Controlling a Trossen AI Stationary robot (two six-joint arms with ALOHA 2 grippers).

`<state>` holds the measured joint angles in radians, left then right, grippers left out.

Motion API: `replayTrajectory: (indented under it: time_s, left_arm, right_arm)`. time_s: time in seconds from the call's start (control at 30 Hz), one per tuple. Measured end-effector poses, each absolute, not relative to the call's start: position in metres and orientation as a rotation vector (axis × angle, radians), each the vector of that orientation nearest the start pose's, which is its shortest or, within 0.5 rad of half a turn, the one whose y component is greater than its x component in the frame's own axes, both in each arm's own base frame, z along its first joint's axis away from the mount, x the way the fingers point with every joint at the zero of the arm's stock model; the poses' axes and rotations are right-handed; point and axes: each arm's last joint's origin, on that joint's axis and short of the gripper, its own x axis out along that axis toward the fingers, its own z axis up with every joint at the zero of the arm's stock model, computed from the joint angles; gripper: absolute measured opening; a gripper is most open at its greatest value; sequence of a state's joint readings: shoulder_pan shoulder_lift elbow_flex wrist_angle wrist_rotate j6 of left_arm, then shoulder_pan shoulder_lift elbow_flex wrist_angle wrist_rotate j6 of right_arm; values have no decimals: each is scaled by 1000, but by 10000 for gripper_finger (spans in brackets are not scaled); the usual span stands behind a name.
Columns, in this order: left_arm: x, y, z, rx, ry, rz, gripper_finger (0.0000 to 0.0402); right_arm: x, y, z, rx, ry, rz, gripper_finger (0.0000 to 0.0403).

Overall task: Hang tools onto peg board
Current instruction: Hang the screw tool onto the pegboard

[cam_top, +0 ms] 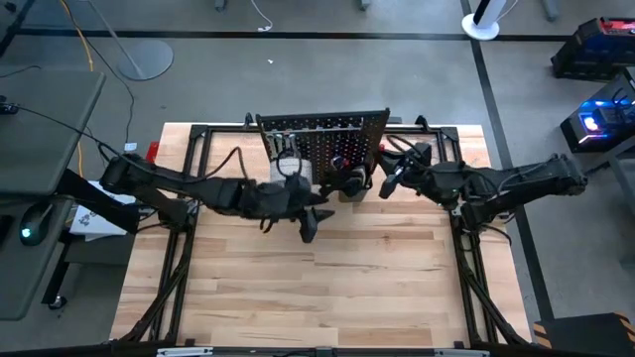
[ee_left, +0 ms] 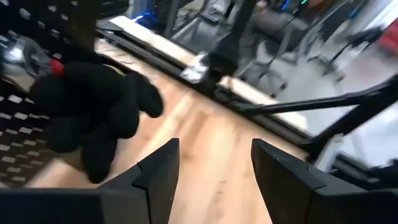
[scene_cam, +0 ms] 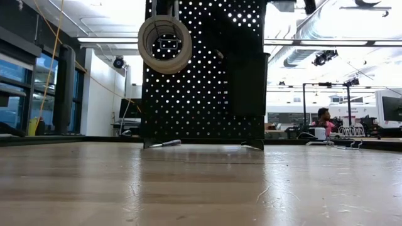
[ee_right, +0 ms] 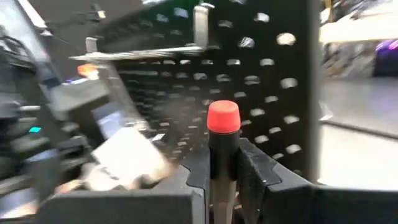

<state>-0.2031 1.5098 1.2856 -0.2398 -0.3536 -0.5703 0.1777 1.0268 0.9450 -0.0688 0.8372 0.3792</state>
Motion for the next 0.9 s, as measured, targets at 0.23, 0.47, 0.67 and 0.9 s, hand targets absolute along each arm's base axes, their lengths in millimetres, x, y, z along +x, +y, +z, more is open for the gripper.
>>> replayTrajectory:
  time_s: [0.23, 0.47, 0.67, 0.9]
  left_arm:
    - [324, -76, 335, -455, 307, 336, 193]
    - [316, -67, 346, -436, 263, 395, 193]
    - [309, -63, 362, -426, 193, 368, 193]
    - [294, -59, 392, -470, 79, 200, 193]
  right_arm:
    - [222, -2, 347, 204, 12, -807, 34]
    - [224, -9, 348, 224, 9, -750, 34]
    - [226, -9, 347, 219, 16, -737, 34]
    - [231, -13, 343, 209, 33, -752, 34]
